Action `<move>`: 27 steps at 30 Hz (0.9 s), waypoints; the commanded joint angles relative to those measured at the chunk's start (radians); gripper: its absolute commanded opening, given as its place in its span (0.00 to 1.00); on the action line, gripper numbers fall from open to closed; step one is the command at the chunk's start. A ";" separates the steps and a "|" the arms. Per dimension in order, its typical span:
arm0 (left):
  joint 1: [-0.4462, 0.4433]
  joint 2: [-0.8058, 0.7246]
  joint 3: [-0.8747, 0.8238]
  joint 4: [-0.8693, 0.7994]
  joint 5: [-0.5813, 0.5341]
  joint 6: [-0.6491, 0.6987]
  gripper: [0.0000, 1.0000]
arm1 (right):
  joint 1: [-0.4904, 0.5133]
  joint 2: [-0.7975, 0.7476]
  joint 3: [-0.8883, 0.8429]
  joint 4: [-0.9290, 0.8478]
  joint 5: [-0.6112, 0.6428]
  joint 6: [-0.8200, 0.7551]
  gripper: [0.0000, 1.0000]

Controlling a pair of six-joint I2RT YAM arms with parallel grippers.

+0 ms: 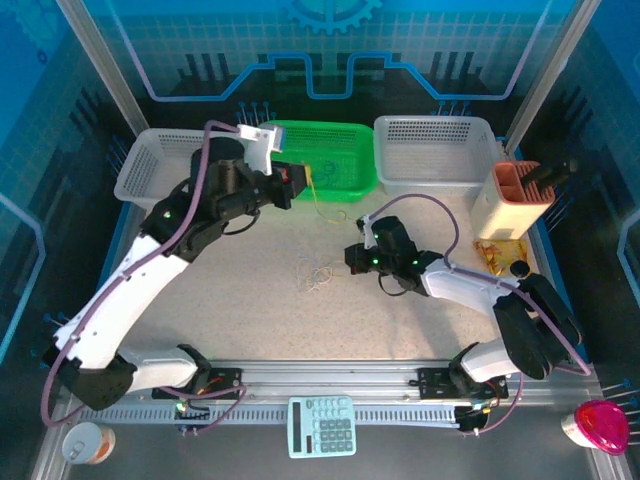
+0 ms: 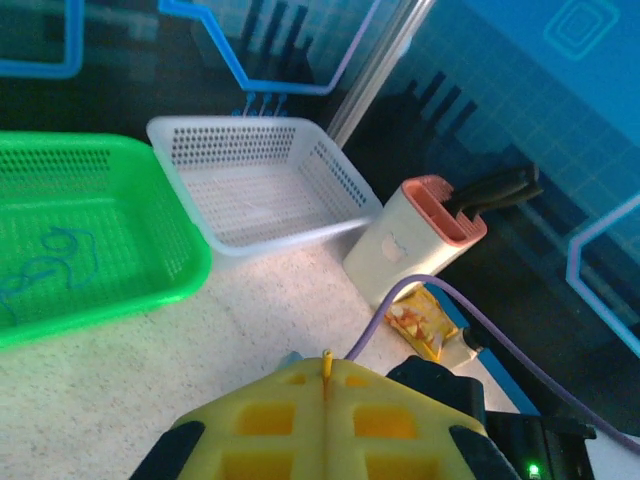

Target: Untangle the cables

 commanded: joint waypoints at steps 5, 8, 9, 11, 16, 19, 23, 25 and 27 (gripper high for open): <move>0.010 -0.126 -0.060 0.057 -0.147 0.036 0.00 | -0.093 -0.119 0.000 -0.079 0.005 -0.001 0.00; 0.014 -0.137 -0.111 0.060 -0.161 0.030 0.00 | -0.099 -0.181 0.063 -0.138 0.001 -0.017 0.00; 0.013 -0.141 -0.130 0.061 -0.168 0.029 0.00 | -0.100 -0.201 0.088 -0.156 -0.001 -0.023 0.00; 0.013 -0.150 -0.176 0.074 -0.175 0.017 0.00 | -0.101 -0.234 0.143 -0.190 -0.010 -0.033 0.00; 0.014 -0.176 -0.284 0.114 -0.192 -0.007 0.00 | -0.104 -0.287 0.288 -0.253 -0.010 -0.055 0.00; 0.015 -0.194 -0.338 0.133 -0.212 -0.010 0.00 | -0.107 -0.303 0.381 -0.277 -0.022 -0.064 0.00; 0.016 -0.225 -0.386 0.155 -0.230 -0.018 0.00 | -0.107 -0.305 0.487 -0.278 -0.070 -0.052 0.00; 0.017 -0.231 -0.396 0.155 -0.239 -0.018 0.00 | -0.108 -0.305 0.518 -0.267 -0.098 -0.033 0.00; 0.016 -0.241 -0.405 0.161 -0.246 -0.023 0.00 | -0.105 -0.303 0.536 -0.251 -0.126 -0.010 0.00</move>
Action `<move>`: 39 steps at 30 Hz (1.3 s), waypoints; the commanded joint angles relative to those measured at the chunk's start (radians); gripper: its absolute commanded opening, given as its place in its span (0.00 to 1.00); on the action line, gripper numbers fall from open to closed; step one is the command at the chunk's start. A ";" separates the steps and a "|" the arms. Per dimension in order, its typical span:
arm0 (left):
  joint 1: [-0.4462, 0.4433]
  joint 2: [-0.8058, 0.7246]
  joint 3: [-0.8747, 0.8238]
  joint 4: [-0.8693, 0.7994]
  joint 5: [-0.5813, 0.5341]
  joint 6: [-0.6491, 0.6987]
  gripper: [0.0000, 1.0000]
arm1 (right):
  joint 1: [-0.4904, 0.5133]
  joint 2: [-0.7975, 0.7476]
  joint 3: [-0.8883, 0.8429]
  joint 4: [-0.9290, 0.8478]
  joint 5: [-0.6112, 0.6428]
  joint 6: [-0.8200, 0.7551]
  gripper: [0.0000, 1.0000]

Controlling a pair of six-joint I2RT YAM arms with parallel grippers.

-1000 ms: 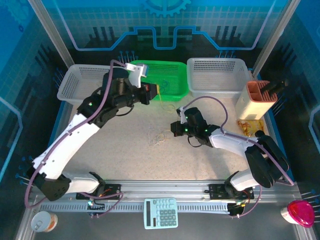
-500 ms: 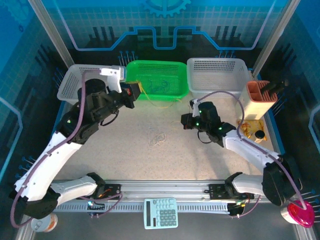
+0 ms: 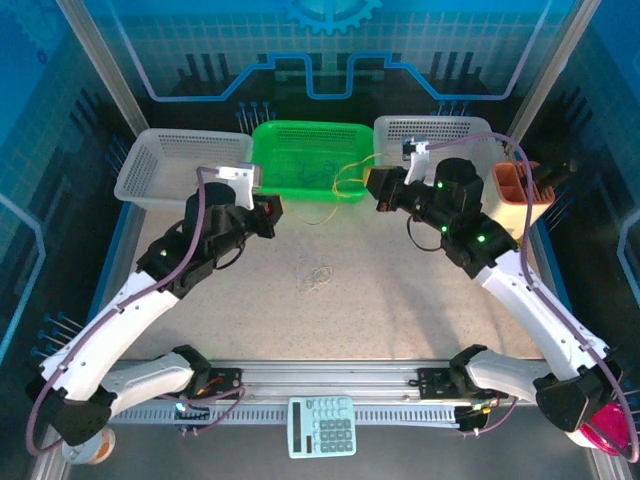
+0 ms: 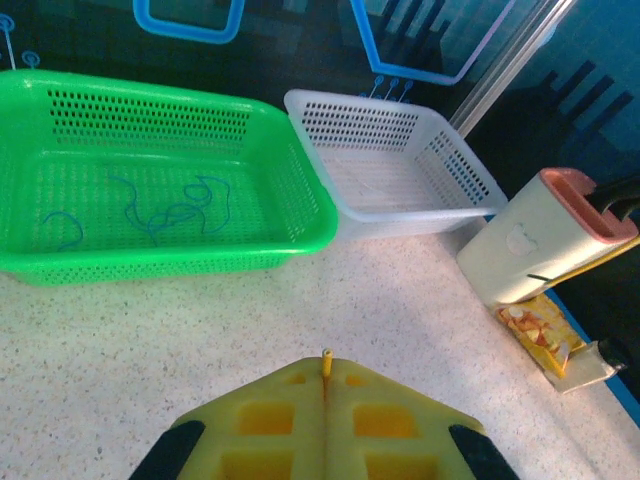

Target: Untangle the cables

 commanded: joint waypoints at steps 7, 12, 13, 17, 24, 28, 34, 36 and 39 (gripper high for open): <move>0.009 -0.054 -0.041 0.106 -0.068 -0.046 0.02 | 0.021 -0.006 0.055 0.024 -0.080 0.034 0.00; 0.009 -0.063 -0.076 0.190 -0.078 -0.080 0.07 | 0.021 0.008 0.069 0.020 -0.076 0.019 0.00; 0.010 -0.064 -0.082 0.204 -0.078 -0.090 0.08 | 0.022 0.014 0.077 0.013 -0.076 0.015 0.00; 0.008 -0.058 -0.101 0.244 -0.074 -0.110 0.17 | 0.021 0.040 0.097 0.005 -0.073 -0.001 0.00; 0.055 -0.043 -0.097 0.282 -0.100 -0.077 0.00 | 0.013 0.145 0.171 0.051 -0.106 0.007 0.00; 0.135 -0.011 -0.060 0.304 -0.053 -0.071 0.00 | 0.011 0.229 0.202 0.091 -0.128 0.031 0.00; 0.228 0.042 -0.005 0.341 -0.018 -0.056 0.00 | 0.014 0.338 0.199 0.169 -0.155 0.085 0.00; 0.251 0.062 0.008 0.361 0.031 -0.046 0.00 | 0.014 0.368 0.207 0.180 -0.174 0.100 0.00; 0.268 0.095 0.018 0.389 0.133 -0.019 0.25 | 0.020 0.394 0.209 0.202 -0.188 0.116 0.00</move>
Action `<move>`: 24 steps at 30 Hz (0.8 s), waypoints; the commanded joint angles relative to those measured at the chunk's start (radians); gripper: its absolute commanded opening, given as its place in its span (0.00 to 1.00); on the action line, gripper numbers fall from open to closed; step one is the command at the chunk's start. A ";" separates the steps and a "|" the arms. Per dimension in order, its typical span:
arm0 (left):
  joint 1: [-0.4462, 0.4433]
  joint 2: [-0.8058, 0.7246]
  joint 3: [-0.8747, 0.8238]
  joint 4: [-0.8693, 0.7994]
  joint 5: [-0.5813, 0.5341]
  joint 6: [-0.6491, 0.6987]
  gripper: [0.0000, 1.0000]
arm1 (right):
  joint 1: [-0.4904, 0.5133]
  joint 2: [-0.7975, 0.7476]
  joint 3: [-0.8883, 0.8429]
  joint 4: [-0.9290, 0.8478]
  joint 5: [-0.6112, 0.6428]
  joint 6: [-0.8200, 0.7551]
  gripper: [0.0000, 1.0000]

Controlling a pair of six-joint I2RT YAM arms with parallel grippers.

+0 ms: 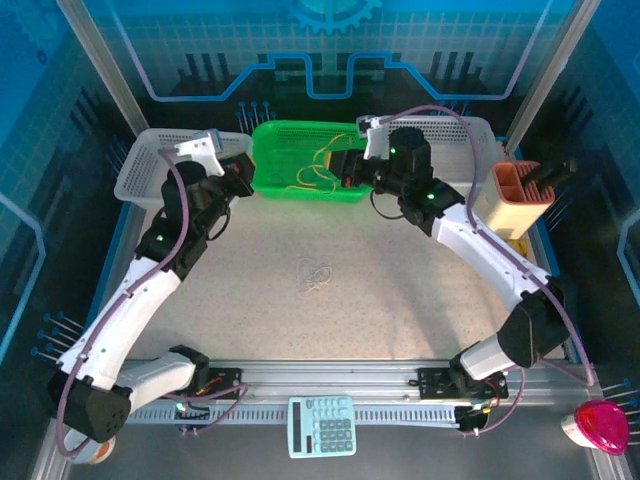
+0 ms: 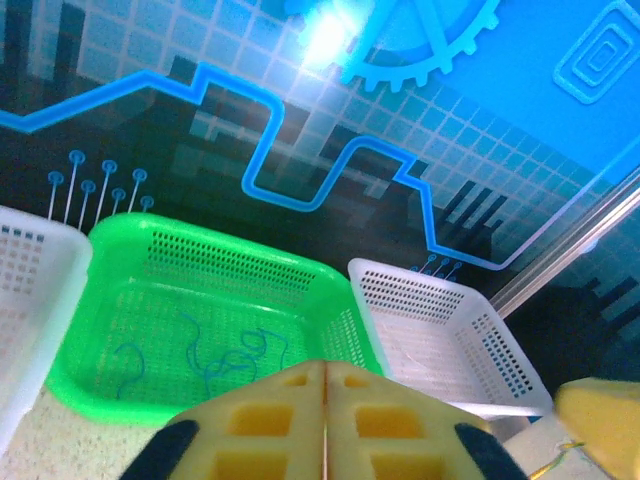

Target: Untangle the cables

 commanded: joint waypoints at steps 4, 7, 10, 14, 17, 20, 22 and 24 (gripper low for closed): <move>0.027 0.068 0.036 0.079 0.334 0.112 0.52 | 0.010 0.020 0.027 0.081 -0.060 0.044 0.00; 0.037 0.088 0.014 0.095 0.491 0.146 0.54 | 0.008 0.012 0.025 0.081 -0.093 0.040 0.00; 0.042 0.099 0.004 0.090 0.573 0.158 0.54 | 0.004 -0.002 0.024 0.068 -0.121 0.037 0.00; 0.051 0.110 0.000 0.096 0.693 0.166 0.53 | -0.001 -0.028 0.017 0.043 -0.130 0.027 0.00; 0.053 0.125 0.020 0.067 0.774 0.171 0.53 | -0.002 -0.042 0.010 0.039 -0.141 0.032 0.00; 0.053 0.138 0.033 0.050 0.812 0.166 0.53 | -0.002 -0.051 0.004 0.045 -0.159 0.042 0.00; 0.053 0.141 0.032 0.046 0.812 0.166 0.56 | -0.001 -0.058 -0.001 0.052 -0.165 0.051 0.00; 0.053 0.144 0.029 0.057 0.807 0.162 0.56 | -0.002 -0.065 -0.007 0.054 -0.167 0.056 0.00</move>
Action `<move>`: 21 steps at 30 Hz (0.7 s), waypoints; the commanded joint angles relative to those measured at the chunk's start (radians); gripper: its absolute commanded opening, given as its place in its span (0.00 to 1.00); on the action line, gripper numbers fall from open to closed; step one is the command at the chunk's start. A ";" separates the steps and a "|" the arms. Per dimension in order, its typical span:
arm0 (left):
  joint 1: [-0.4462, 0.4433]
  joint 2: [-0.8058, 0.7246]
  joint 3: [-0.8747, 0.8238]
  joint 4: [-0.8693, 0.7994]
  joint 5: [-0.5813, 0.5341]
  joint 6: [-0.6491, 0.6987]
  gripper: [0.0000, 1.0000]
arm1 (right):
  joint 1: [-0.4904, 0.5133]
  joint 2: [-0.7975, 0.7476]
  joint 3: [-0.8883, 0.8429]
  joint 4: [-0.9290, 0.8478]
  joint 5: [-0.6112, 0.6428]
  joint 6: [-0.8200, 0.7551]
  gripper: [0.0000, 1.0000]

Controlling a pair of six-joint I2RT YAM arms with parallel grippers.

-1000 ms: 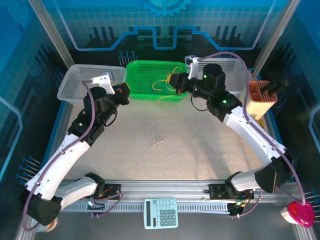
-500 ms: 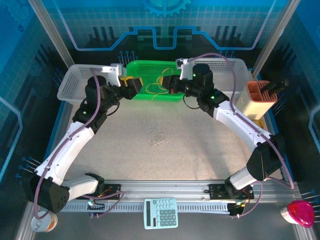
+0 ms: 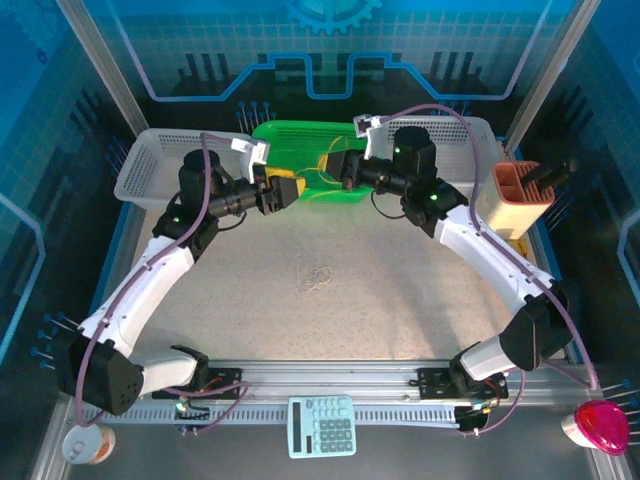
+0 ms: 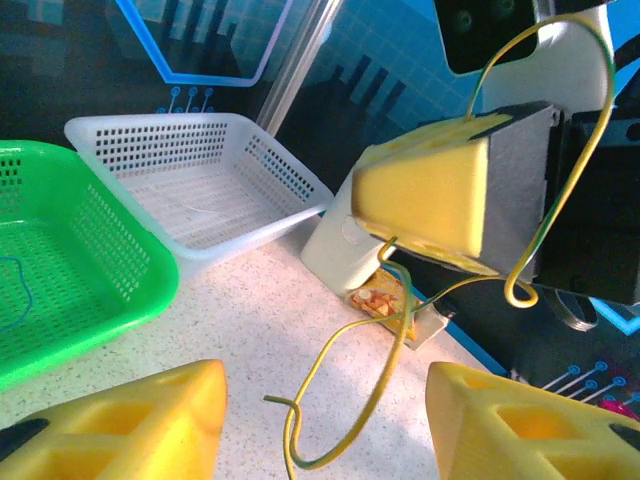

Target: Untangle the cables

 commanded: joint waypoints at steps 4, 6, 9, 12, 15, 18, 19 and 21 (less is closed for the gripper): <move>0.011 0.019 0.023 0.035 0.069 -0.015 0.54 | 0.000 -0.042 -0.016 0.020 -0.029 0.017 0.00; 0.011 0.028 0.023 0.065 0.076 -0.035 0.50 | 0.001 -0.042 -0.017 0.019 -0.027 0.019 0.00; 0.010 0.041 0.021 0.114 0.090 -0.072 0.41 | 0.004 -0.037 -0.024 0.026 -0.028 0.024 0.00; 0.010 0.058 0.022 0.150 0.098 -0.103 0.28 | 0.009 -0.035 -0.025 0.031 -0.030 0.028 0.00; 0.010 0.072 0.032 0.157 0.090 -0.113 0.03 | 0.011 -0.033 -0.028 0.029 -0.026 0.026 0.00; 0.011 0.074 0.050 0.134 0.015 -0.107 0.00 | 0.010 -0.035 -0.031 0.008 -0.014 0.012 0.10; 0.014 0.070 0.056 0.125 -0.027 -0.102 0.00 | 0.010 -0.037 -0.035 0.000 -0.006 0.007 0.21; 0.027 0.065 0.070 0.115 -0.109 -0.104 0.00 | 0.008 -0.044 -0.044 -0.018 0.011 -0.004 0.44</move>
